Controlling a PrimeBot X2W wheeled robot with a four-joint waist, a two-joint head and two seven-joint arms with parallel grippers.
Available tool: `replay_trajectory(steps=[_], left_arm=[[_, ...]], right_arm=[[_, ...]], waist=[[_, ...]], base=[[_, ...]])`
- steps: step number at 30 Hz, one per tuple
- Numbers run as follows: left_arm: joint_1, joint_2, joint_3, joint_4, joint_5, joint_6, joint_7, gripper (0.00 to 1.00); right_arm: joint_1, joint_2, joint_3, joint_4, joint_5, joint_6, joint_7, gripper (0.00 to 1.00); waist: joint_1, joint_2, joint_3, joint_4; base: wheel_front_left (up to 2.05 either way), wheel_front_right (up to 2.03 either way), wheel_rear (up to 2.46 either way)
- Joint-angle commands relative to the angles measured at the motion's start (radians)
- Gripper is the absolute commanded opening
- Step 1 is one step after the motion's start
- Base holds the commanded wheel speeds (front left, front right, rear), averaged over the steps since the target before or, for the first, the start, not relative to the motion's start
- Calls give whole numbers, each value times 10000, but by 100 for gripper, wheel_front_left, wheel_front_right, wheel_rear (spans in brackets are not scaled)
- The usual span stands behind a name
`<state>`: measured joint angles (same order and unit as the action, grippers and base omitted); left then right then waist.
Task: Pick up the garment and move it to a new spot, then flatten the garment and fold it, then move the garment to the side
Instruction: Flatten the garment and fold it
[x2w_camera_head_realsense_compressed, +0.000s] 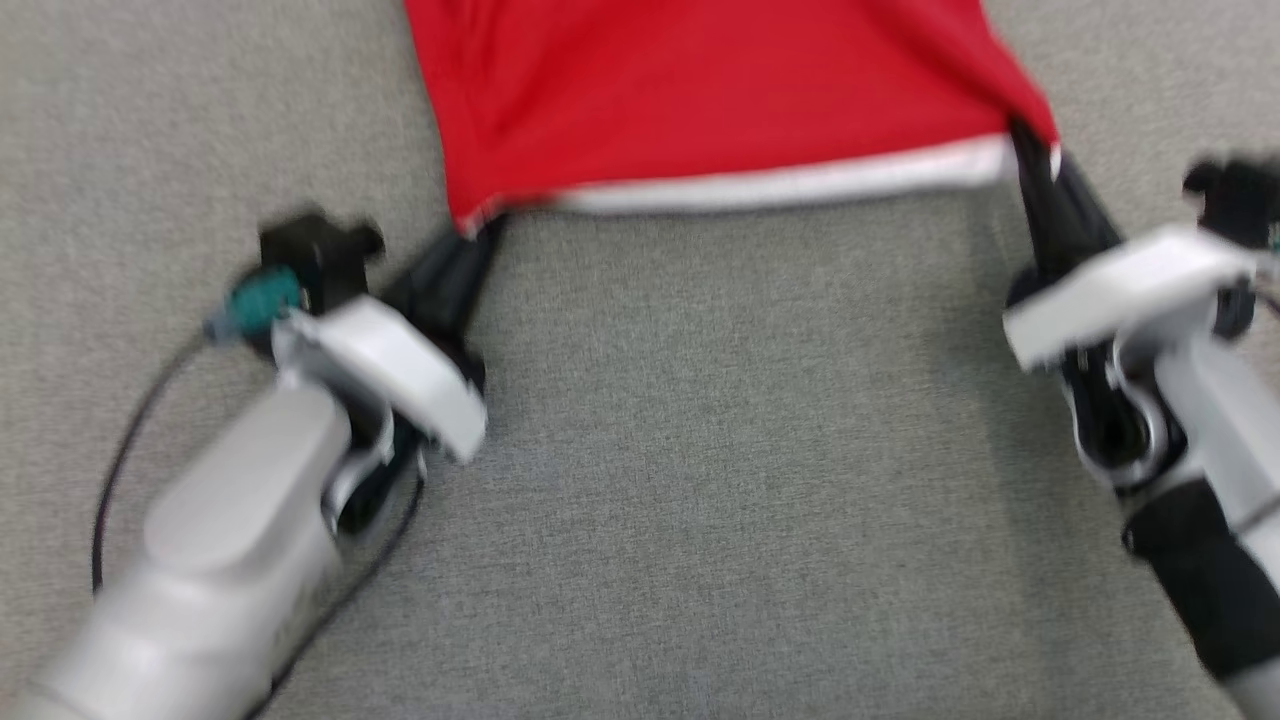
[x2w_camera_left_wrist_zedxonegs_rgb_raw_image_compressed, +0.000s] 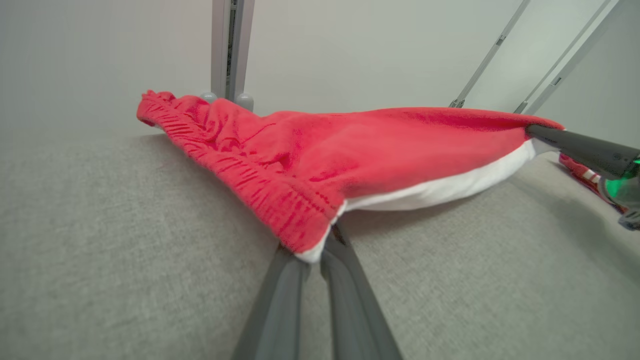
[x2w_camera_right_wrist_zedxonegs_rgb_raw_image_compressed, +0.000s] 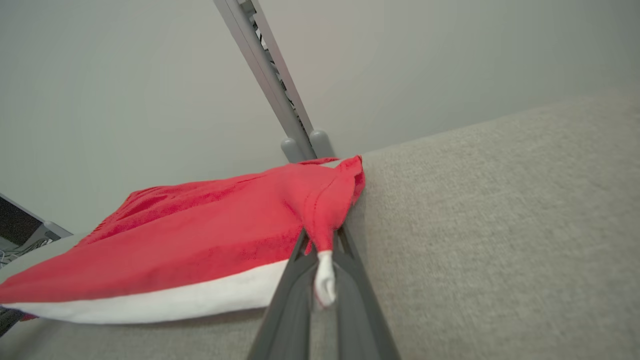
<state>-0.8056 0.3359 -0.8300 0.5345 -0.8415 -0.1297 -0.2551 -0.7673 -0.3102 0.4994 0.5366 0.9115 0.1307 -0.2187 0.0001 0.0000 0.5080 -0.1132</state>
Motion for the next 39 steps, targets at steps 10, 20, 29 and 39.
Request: replay_trajectory(steps=[10, 20, 29, 39], left_arm=[[5626, 784, 475, -2433, 92, 769, -79, 0], [9676, 513, 1911, -5223, -148, 1566, -95, 0], [8264, -5, 1894, -5669, 88, 1149, 89, 0], [5791, -1021, 1872, -6291, -360, 1551, 1726, 0]], right_arm=[[5328, -1439, 273, -1862, 960, -1, -404, 0], [9425, -1460, -1703, -4053, 1148, -16, -393, 0], [7504, -1032, -2634, -4959, -5, -2, 1086, 0], [3255, -1514, -2821, -3809, -543, -1, 3570, 0]], waist=[[-1, 0, -3150, -283], [-1, 0, -3732, 155], [-1, 0, -2474, 877], [-1, 0, -1080, 2032]], base=[[0, 0, 0], [0, 0, 0], [0, 0, 0], [0, 0, 0]])
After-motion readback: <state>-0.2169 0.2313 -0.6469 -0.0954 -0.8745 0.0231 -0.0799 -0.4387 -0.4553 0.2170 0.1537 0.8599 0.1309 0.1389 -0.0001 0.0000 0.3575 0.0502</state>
